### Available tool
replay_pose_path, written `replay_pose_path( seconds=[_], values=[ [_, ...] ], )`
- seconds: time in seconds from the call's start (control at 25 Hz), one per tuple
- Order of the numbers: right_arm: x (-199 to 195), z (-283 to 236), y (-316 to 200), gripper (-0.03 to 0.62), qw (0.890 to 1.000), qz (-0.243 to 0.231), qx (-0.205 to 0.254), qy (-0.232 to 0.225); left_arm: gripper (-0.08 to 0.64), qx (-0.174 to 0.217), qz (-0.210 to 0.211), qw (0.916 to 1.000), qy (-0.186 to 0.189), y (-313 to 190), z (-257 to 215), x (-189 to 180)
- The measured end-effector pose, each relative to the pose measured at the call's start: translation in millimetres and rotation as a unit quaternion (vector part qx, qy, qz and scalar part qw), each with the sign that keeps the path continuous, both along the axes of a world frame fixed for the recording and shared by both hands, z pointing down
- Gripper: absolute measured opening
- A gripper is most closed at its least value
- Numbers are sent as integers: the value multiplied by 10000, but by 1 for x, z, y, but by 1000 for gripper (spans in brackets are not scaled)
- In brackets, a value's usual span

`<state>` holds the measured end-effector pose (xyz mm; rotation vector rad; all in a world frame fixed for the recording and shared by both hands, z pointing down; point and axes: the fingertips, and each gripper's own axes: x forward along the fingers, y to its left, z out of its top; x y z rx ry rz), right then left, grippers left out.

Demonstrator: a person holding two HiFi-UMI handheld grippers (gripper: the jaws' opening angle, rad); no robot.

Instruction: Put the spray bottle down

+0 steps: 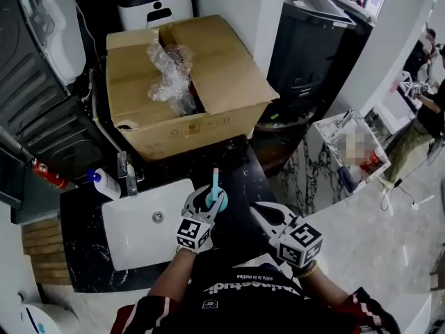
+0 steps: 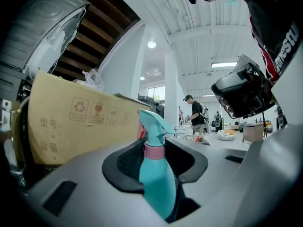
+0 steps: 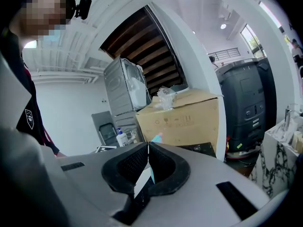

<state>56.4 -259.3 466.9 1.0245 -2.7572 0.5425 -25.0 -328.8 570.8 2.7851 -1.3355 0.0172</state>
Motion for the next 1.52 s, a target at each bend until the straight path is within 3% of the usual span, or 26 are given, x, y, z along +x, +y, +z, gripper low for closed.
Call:
replay_pose_path(
  seconds=[0.48,0.72,0.96,1.24,1.52],
  values=[
    [11,-8,-11,40,9999,42,101,-17,150,-229,183,9995,-75,-4,-5,1],
    [14,-9,-15,40,9999,60,132,-85,221,-178,238,9995,-102,1,-10,4],
    [10,-10,-17,40,9998,13,156,-158,238,-169,267,9991,-294,11,-11,-1],
    [4,-3,-16,40,9998,-92,74,-173,238,-291,6,9986,-449,32,-3,-25],
    [-29,-4,-13,40,9987,-468,97,-169,193,-112,-626,9972,-383,56,-27,-78]
  ],
)
